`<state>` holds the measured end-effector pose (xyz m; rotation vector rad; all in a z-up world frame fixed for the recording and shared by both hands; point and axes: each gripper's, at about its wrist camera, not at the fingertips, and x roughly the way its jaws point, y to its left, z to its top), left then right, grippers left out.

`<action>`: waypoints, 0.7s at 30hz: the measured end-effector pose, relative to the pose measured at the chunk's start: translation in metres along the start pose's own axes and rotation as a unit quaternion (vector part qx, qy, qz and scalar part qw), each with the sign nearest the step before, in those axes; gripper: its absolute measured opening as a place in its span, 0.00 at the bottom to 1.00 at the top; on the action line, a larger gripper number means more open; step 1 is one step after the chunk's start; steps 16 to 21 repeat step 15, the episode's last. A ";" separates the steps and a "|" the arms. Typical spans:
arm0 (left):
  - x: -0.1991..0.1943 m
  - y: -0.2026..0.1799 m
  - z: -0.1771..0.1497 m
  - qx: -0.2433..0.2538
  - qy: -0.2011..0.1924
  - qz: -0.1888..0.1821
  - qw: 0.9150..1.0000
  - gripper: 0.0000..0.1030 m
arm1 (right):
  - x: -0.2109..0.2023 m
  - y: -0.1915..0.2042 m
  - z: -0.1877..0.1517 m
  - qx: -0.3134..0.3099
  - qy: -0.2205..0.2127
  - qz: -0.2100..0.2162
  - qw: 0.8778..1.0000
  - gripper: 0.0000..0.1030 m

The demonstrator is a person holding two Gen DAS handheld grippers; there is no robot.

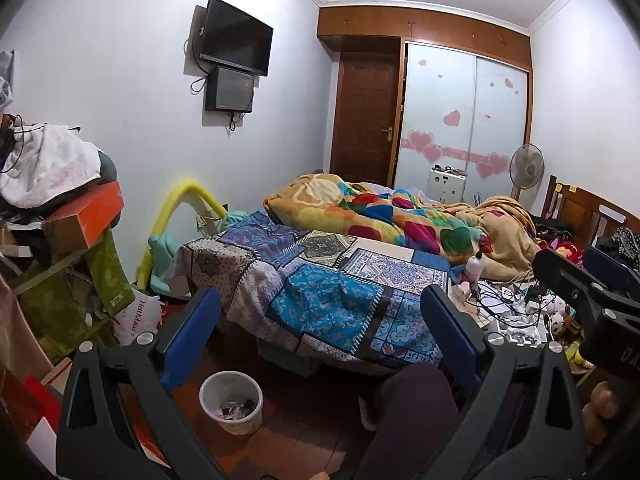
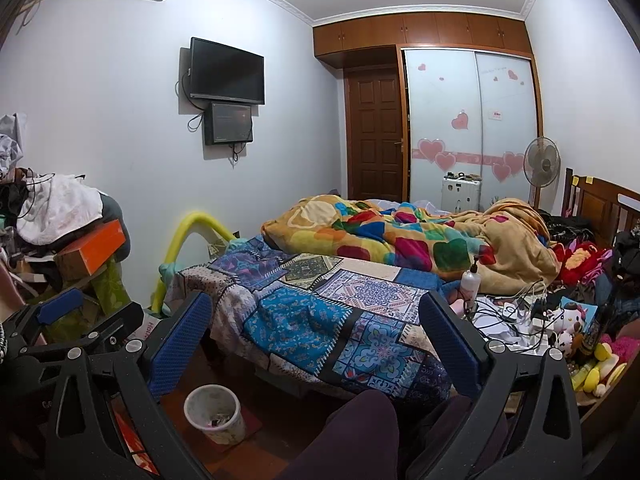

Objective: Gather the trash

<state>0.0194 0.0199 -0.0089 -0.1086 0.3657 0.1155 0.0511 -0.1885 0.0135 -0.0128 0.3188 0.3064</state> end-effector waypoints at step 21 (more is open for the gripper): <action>0.001 -0.003 -0.003 0.002 0.004 -0.012 1.000 0.98 | 0.002 -0.003 -0.001 -0.003 0.004 0.006 1.000 1.00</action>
